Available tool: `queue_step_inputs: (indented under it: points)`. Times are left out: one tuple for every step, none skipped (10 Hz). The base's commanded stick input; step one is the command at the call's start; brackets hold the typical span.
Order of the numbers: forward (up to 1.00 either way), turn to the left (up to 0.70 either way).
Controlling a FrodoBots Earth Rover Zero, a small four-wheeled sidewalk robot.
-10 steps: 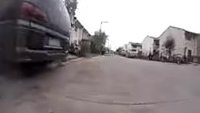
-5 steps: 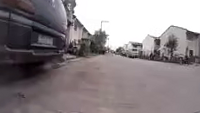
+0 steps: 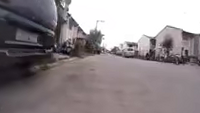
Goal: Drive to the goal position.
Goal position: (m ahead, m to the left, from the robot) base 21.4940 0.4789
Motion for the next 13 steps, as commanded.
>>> queue_step_inputs:
  points:
    - [0.70, -0.06]
    - [0.70, -0.01]
    - [0.70, 0.00]
    - [0.70, 0.00]
    - [0.70, 0.00]
    - [0.70, 0.00]
    - [0.70, 0.00]
    - [0.70, 0.00]
    - [0.70, 0.00]
    - [0.70, 0.00]
    - [0.70, 0.00]
    - [0.70, 0.00]
    - [0.70, 0.00]
